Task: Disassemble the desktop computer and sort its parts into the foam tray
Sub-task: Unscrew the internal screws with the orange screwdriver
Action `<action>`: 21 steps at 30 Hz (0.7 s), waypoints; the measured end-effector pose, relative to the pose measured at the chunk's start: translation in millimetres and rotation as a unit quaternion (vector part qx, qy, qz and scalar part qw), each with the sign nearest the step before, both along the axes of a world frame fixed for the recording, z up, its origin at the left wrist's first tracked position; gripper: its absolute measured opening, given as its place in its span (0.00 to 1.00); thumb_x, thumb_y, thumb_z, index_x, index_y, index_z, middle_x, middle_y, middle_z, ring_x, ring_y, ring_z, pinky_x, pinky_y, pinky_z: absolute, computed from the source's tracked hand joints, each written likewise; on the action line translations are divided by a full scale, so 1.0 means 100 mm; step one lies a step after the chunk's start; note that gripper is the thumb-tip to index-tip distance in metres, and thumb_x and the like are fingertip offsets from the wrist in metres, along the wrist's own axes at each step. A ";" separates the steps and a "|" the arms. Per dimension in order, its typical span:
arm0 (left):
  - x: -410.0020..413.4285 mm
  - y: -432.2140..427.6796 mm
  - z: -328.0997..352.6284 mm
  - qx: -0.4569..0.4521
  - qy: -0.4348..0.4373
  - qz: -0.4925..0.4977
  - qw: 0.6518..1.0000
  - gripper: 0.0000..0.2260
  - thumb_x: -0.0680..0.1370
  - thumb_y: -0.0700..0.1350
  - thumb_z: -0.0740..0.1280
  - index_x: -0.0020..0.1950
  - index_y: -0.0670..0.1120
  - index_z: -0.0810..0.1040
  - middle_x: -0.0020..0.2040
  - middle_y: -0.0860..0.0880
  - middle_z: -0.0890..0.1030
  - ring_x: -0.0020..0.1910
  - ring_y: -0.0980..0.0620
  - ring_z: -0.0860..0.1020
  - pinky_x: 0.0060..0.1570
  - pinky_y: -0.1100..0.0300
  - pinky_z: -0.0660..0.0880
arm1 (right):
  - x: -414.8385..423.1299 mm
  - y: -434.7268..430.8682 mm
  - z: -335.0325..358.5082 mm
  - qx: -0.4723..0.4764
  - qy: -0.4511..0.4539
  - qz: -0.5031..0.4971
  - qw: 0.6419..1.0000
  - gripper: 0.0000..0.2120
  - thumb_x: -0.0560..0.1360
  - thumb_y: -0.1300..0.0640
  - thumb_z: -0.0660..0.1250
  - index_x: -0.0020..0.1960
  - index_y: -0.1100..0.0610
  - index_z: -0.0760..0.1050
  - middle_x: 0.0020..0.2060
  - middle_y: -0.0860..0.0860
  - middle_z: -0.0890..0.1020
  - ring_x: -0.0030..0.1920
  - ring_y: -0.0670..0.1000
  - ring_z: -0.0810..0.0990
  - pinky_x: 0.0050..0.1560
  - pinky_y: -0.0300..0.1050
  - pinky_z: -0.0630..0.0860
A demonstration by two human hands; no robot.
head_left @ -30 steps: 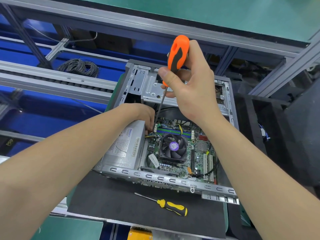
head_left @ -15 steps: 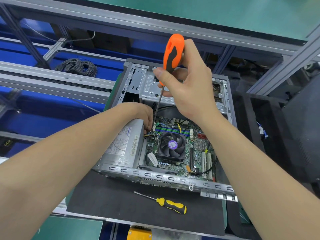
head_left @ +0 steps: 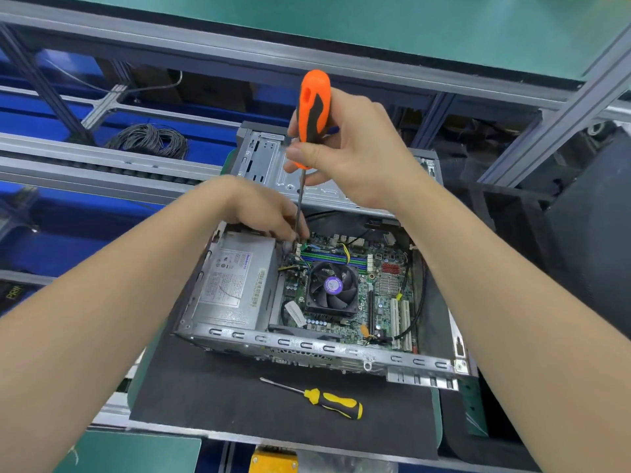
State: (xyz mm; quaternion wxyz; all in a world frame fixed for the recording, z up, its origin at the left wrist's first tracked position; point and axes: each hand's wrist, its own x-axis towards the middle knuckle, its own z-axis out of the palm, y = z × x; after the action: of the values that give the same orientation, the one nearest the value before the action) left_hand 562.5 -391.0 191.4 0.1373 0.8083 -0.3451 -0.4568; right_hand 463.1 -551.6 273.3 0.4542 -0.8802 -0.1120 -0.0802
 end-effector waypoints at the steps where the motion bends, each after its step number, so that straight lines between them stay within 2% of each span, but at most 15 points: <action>1: 0.02 0.07 0.08 -0.037 0.039 0.008 0.999 0.13 0.84 0.44 0.66 0.67 0.55 0.79 0.63 0.54 0.81 0.64 0.57 0.77 0.62 0.64 0.71 | 0.02 0.00 0.01 -0.007 0.000 0.009 1.000 0.08 0.77 0.60 0.74 0.53 0.58 0.77 0.43 0.50 0.85 0.43 0.46 0.88 0.41 0.45 0.86; 3: 0.06 0.20 0.23 -0.145 0.115 0.013 0.983 0.15 0.85 0.42 0.64 0.70 0.52 0.77 0.69 0.53 0.79 0.70 0.59 0.74 0.68 0.63 0.68 | 0.04 0.04 0.05 -0.024 0.002 0.033 0.999 0.07 0.76 0.60 0.74 0.52 0.56 0.78 0.43 0.47 0.85 0.44 0.47 0.88 0.43 0.48 0.85; 5: 0.07 0.28 0.31 -0.257 0.173 0.006 0.951 0.16 0.84 0.37 0.63 0.73 0.42 0.74 0.71 0.46 0.78 0.74 0.49 0.73 0.74 0.55 0.68 | 0.06 0.09 0.10 -0.035 0.022 0.062 0.997 0.08 0.74 0.58 0.74 0.51 0.55 0.78 0.44 0.46 0.85 0.46 0.51 0.88 0.47 0.53 0.85; 8: -0.01 0.30 0.27 -0.361 0.207 0.059 0.907 0.16 0.82 0.34 0.65 0.70 0.34 0.73 0.67 0.36 0.79 0.70 0.38 0.76 0.73 0.47 0.70 | 0.08 0.13 0.14 -0.054 0.034 0.094 0.994 0.11 0.75 0.58 0.72 0.55 0.59 0.78 0.46 0.48 0.86 0.48 0.51 0.87 0.51 0.52 0.83; 10: -0.11 0.30 0.16 -0.412 0.209 0.122 0.878 0.14 0.81 0.35 0.65 0.67 0.34 0.75 0.60 0.38 0.83 0.64 0.37 0.80 0.69 0.45 0.74 | 0.08 0.12 0.17 -0.059 0.036 0.090 0.994 0.13 0.76 0.58 0.72 0.58 0.60 0.74 0.45 0.49 0.85 0.46 0.50 0.86 0.50 0.49 0.82; 12: -0.22 0.29 0.06 -0.449 0.192 0.162 0.857 0.09 0.81 0.37 0.66 0.60 0.37 0.80 0.54 0.43 0.86 0.59 0.40 0.83 0.66 0.47 0.76 | 0.06 0.11 0.23 -0.069 0.048 0.085 0.993 0.16 0.76 0.57 0.72 0.59 0.60 0.70 0.46 0.56 0.84 0.49 0.58 0.85 0.54 0.58 0.80; 13: -0.26 0.29 0.03 -0.460 0.183 0.169 0.852 0.08 0.81 0.38 0.66 0.57 0.38 0.81 0.52 0.45 0.87 0.58 0.41 0.84 0.65 0.49 0.77 | 0.05 0.11 0.27 -0.090 0.049 0.080 0.991 0.17 0.76 0.56 0.73 0.59 0.59 0.70 0.46 0.57 0.83 0.50 0.60 0.84 0.54 0.60 0.79; 15: -0.32 0.25 0.03 -0.466 0.162 0.175 0.852 0.08 0.80 0.38 0.65 0.55 0.39 0.82 0.51 0.44 0.87 0.56 0.44 0.85 0.60 0.55 0.79 | 0.02 0.14 0.40 -0.157 0.016 0.048 0.986 0.15 0.75 0.51 0.72 0.55 0.57 0.72 0.41 0.53 0.83 0.44 0.53 0.83 0.46 0.53 0.78; 16: -0.34 0.23 0.04 -0.467 0.150 0.178 0.853 0.07 0.81 0.37 0.65 0.55 0.38 0.82 0.51 0.44 0.87 0.56 0.45 0.85 0.59 0.57 0.80 | 0.02 0.17 0.48 -0.200 -0.014 0.007 0.980 0.15 0.75 0.45 0.71 0.53 0.55 0.74 0.38 0.49 0.82 0.41 0.49 0.81 0.42 0.50 0.75; 17: -0.36 0.21 0.05 -0.469 0.141 0.182 0.853 0.07 0.81 0.35 0.65 0.55 0.37 0.82 0.51 0.43 0.87 0.55 0.45 0.85 0.57 0.58 0.80 | 0.02 0.21 0.55 -0.254 -0.045 -0.044 0.965 0.18 0.76 0.37 0.67 0.49 0.53 0.75 0.36 0.47 0.80 0.41 0.49 0.78 0.38 0.49 0.72; 19: -0.40 0.17 0.05 -0.472 0.137 0.192 0.849 0.08 0.82 0.32 0.64 0.53 0.37 0.83 0.51 0.41 0.87 0.54 0.45 0.86 0.56 0.58 0.80 | 0.05 0.29 0.67 -0.361 -0.080 -0.135 0.919 0.26 0.75 0.29 0.61 0.41 0.53 0.72 0.34 0.49 0.74 0.43 0.56 0.74 0.36 0.49 0.67; 21: -0.42 0.14 0.03 -0.474 0.137 0.201 0.846 0.09 0.82 0.32 0.64 0.53 0.39 0.84 0.50 0.42 0.87 0.53 0.45 0.86 0.56 0.57 0.81 | 0.08 0.35 0.73 -0.409 -0.059 -0.158 0.897 0.26 0.77 0.33 0.63 0.37 0.55 0.66 0.33 0.51 0.66 0.42 0.61 0.72 0.39 0.48 0.65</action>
State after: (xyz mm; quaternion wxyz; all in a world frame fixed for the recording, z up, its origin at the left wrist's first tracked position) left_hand 520.1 -376.8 194.4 0.6383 0.6258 -0.3270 -0.3066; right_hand 471.3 -516.5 346.1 0.0285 -0.9881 -0.0206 -0.1496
